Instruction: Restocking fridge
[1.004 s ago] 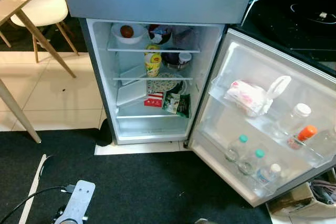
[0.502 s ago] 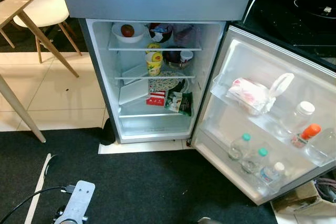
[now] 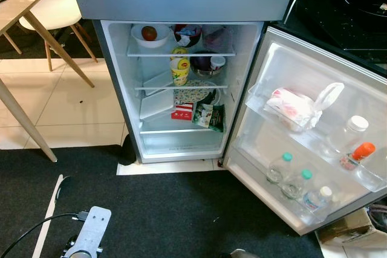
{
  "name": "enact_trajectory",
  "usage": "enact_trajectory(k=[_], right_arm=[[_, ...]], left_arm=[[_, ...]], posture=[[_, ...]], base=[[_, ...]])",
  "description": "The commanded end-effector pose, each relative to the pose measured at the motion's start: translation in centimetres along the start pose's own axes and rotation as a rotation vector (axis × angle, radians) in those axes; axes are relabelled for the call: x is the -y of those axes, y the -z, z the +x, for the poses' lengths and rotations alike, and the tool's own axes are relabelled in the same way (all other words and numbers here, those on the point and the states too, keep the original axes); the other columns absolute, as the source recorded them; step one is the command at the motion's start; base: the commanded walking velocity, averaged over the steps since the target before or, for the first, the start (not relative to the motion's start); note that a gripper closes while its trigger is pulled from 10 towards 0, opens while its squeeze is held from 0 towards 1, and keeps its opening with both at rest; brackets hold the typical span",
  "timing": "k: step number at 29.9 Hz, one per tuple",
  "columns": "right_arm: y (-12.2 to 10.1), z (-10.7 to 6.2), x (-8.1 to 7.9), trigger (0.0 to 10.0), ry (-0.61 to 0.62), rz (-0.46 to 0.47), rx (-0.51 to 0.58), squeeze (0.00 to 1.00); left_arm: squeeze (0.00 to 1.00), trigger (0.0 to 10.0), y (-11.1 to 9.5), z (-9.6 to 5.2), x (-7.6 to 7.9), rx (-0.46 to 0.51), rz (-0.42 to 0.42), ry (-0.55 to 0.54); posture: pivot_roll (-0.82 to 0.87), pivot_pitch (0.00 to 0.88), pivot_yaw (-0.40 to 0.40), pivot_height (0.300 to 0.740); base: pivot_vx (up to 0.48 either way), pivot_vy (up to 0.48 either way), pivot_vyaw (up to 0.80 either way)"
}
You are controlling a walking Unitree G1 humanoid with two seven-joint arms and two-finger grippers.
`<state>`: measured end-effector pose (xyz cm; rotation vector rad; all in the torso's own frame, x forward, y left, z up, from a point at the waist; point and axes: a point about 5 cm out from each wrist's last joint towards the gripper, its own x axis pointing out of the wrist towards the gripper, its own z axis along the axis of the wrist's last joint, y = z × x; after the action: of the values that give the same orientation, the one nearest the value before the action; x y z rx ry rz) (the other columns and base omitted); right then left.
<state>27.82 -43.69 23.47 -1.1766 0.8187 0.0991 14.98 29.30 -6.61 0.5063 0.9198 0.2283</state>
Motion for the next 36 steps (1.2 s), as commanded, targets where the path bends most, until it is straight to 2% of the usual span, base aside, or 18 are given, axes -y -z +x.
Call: enact_trajectory(k=[1,8,14,24,25,27,29,31,36], right_arm=[[0.8,0.5,-1.7,10.0,-0.113,-0.014,-0.038,0.0],[1.0,0.8,-2.9,10.0,-0.205,-0.026,-0.045,0.0],[0.1,1.0,-3.5,10.0,-0.285,-0.027,0.023,0.0],[-1.7,0.9,-3.4,10.0,-0.339,-0.058,0.137,0.0],[-2.5,0.8,-3.2,10.0,-0.352,-0.076,0.186,0.0],[-2.8,0.7,-3.1,10.0,-0.358,-0.086,0.208,0.0],[-4.9,0.2,-2.7,10.0,-0.377,-0.14,0.33,0.0],[-5.5,0.1,-2.5,10.0,-0.375,-0.154,0.359,0.0],[-11.0,-3.0,-1.3,10.0,-0.367,-0.284,0.631,0.0]], left_arm=[[0.0,10.0,0.3,-0.1,0.5,-0.014,0.002,0.01],[0.0,10.0,0.3,-0.1,0.4,-0.017,0.003,0.005],[0.0,10.0,0.2,-0.1,0.4,-0.014,0.005,0.008],[0.0,10.0,0.1,0.0,0.4,-0.014,0.006,0.008],[0.0,10.0,0.1,0.0,0.4,-0.011,0.002,0.007],[0.0,10.0,0.1,-0.1,0.4,-0.011,0.002,0.008],[0.0,10.0,0.3,-0.1,0.4,-0.02,0.02,0.016],[0.0,10.0,0.4,-0.1,0.4,-0.021,0.021,0.016],[0.0,10.0,0.1,0.0,0.4,-0.014,0.017,0.014]], posture=[[-0.03,0.042,-0.045,0.706],[-0.03,0.037,-0.048,0.706],[-0.03,0.041,-0.045,0.706],[-0.04,0.036,-0.046,0.706],[-0.04,0.046,-0.041,0.706],[-0.04,0.043,-0.038,0.706],[-0.05,0.041,-0.038,0.706],[-0.05,0.041,-0.038,0.706],[-0.05,0.046,-0.036,0.706]], base=[[0.0,0.0,0.0],[0.0,0.0,0.0],[0.0,0.0,0.0],[0.0,0.0,0.0],[0.0,0.0,0.0],[0.0,0.0,0.0],[0.0,0.0,0.0],[0.0,0.0,0.0],[0.0,0.0,0.0]])
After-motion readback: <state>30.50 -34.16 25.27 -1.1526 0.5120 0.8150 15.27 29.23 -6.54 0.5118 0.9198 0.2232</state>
